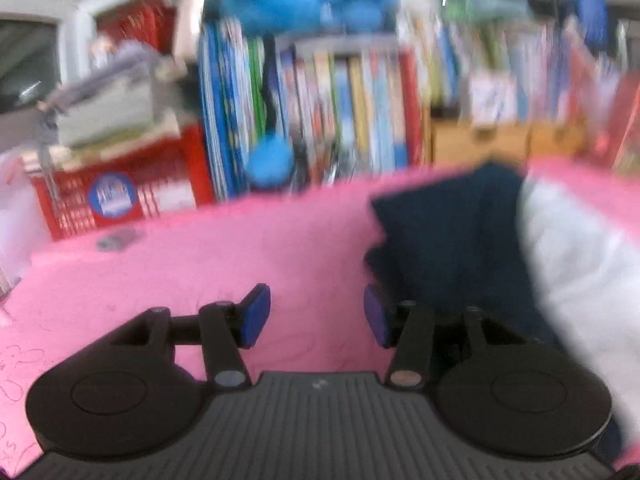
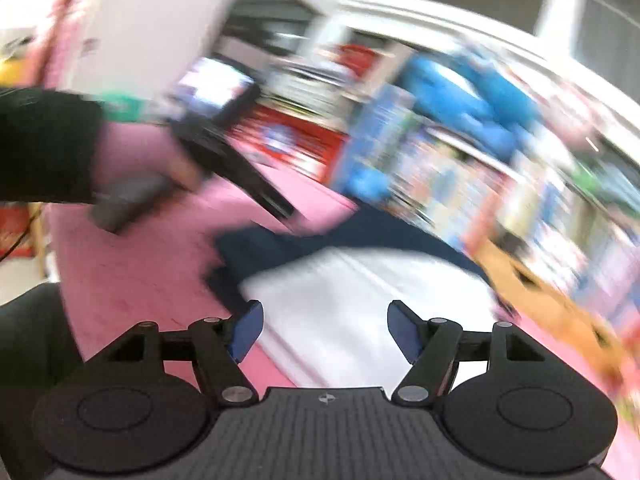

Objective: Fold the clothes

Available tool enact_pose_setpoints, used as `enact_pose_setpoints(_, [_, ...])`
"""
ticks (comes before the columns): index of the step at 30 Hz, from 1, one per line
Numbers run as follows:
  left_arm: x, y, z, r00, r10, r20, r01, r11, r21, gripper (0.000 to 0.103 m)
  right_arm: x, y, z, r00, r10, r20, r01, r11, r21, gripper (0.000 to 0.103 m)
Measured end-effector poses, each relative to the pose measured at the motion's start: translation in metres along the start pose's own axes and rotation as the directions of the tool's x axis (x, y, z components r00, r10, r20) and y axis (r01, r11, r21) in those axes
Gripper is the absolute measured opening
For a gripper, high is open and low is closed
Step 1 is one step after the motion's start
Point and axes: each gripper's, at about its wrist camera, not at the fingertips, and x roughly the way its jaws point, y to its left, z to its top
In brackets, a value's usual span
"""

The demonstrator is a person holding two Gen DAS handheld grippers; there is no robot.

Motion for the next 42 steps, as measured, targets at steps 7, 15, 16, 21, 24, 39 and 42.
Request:
enact_pose_setpoints(7, [-0.045, -0.062, -0.011, 0.973, -0.228, 0.029, 0.228, 0.974, 0.016, 0.053, -0.023, -0.040, -0.046, 0.984, -0.115, -0.139, 0.147, 0.956, 0.252, 0.069])
enact_pose_setpoints(15, [-0.023, -0.044, -0.059, 0.988, -0.100, -0.115, 0.096, 0.995, -0.036, 0.071, -0.016, -0.042, -0.056, 0.975, -0.138, -0.174, 0.180, 0.951, 0.253, 0.069])
enact_pose_setpoints(16, [-0.025, -0.043, -0.058, 0.988, -0.095, -0.120, 0.092, 0.995, -0.032, 0.072, -0.016, -0.045, -0.057, 0.974, -0.141, -0.178, 0.186, 0.946, 0.264, 0.069])
enact_pose_setpoints(21, [-0.032, -0.044, -0.053, 0.986, -0.076, -0.151, 0.073, 0.997, -0.025, 0.071, -0.017, -0.053, -0.060, 0.978, -0.114, -0.177, 0.164, 0.940, 0.300, 0.069])
enact_pose_setpoints(24, [-0.033, -0.041, -0.056, 0.981, -0.092, -0.170, 0.085, 0.995, -0.046, 0.071, -0.018, -0.055, -0.060, 0.982, -0.084, -0.171, 0.134, 0.940, 0.313, 0.069])
enact_pose_setpoints(39, [-0.043, -0.031, -0.067, 0.973, -0.120, -0.199, 0.109, 0.992, -0.068, 0.073, -0.011, -0.053, -0.072, 0.978, -0.043, -0.202, 0.110, 0.937, 0.331, 0.079])
enact_pose_setpoints(42, [-0.048, -0.028, -0.070, 0.965, -0.160, -0.207, 0.152, 0.987, -0.050, 0.072, -0.009, -0.054, -0.072, 0.980, -0.012, -0.196, 0.076, 0.943, 0.323, 0.081])
